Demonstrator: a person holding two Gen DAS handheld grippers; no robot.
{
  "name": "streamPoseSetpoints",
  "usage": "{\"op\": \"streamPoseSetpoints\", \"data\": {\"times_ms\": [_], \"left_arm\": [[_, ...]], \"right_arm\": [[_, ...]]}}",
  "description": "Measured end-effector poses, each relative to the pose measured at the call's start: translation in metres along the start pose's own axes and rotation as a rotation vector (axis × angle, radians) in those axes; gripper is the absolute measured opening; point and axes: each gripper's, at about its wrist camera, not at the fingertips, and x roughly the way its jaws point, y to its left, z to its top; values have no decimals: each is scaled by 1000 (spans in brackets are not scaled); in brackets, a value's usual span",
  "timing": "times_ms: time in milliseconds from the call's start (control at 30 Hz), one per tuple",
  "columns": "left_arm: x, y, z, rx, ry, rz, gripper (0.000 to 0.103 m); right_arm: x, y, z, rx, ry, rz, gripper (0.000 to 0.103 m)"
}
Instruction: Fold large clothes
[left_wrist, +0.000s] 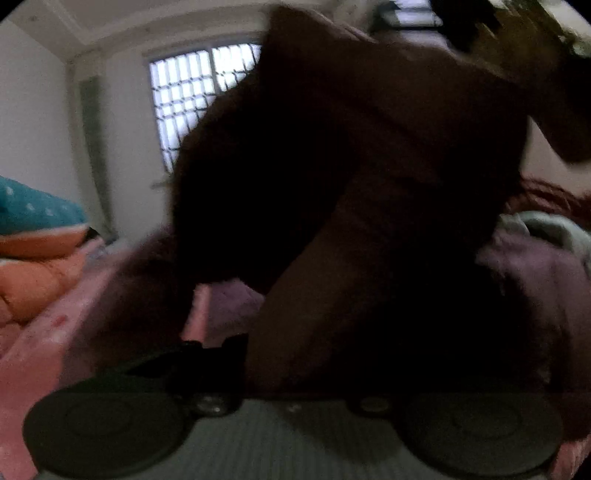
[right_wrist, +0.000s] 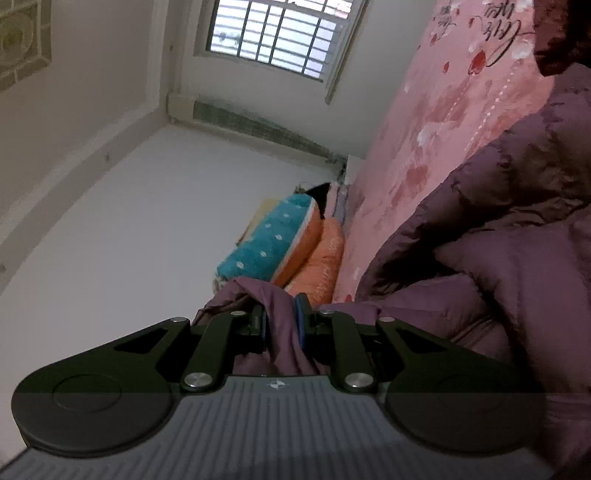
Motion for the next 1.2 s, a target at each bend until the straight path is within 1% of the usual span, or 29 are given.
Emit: {"op": "streamPoseSetpoints", "data": {"times_ms": [133, 233, 300, 400, 567, 633, 733, 767, 867, 900, 967, 1033, 1067, 1133, 1167, 1200], "left_arm": [[-30, 18, 29, 4, -59, 56, 7], [-55, 31, 56, 16, -109, 78, 7], [-73, 41, 77, 2, -141, 76, 7], [-96, 51, 110, 20, -198, 66, 7], [-131, 60, 164, 34, -298, 37, 7], [-145, 65, 184, 33, -340, 36, 7], [-169, 70, 214, 30, -400, 41, 7], [-176, 69, 222, 41, -419, 50, 7], [-194, 64, 243, 70, -464, 82, 7], [-201, 63, 249, 78, -476, 92, 7], [-207, 57, 257, 103, -495, 120, 7], [-208, 57, 263, 119, -494, 146, 7], [-207, 58, 265, 117, -487, 154, 7], [-201, 61, 267, 118, -474, 180, 7], [-198, 63, 265, 119, -467, 193, 7], [-198, 63, 262, 118, -458, 205, 7]], "right_arm": [[-13, 13, -1, -33, -46, 20, 18], [-27, 26, 0, -57, -92, 46, 18], [-38, 35, 1, -73, -129, 69, 17], [-57, 57, 0, -106, -197, 106, 16], [-93, 106, -7, -217, -315, 172, 15], [-106, 124, -11, -247, -355, 204, 15], [-129, 151, -18, -327, -432, 245, 15], [-138, 161, -21, -361, -464, 259, 14], [-162, 182, -29, -434, -557, 315, 8], [-171, 189, -31, -454, -583, 329, 8], [-182, 201, -34, -500, -614, 339, 8], [-185, 201, -33, -524, -617, 336, 8], [-186, 201, -33, -552, -617, 316, 9], [-183, 194, -31, -590, -606, 260, 14], [-182, 187, -30, -601, -601, 221, 20], [-180, 180, -27, -610, -591, 185, 33]]}}
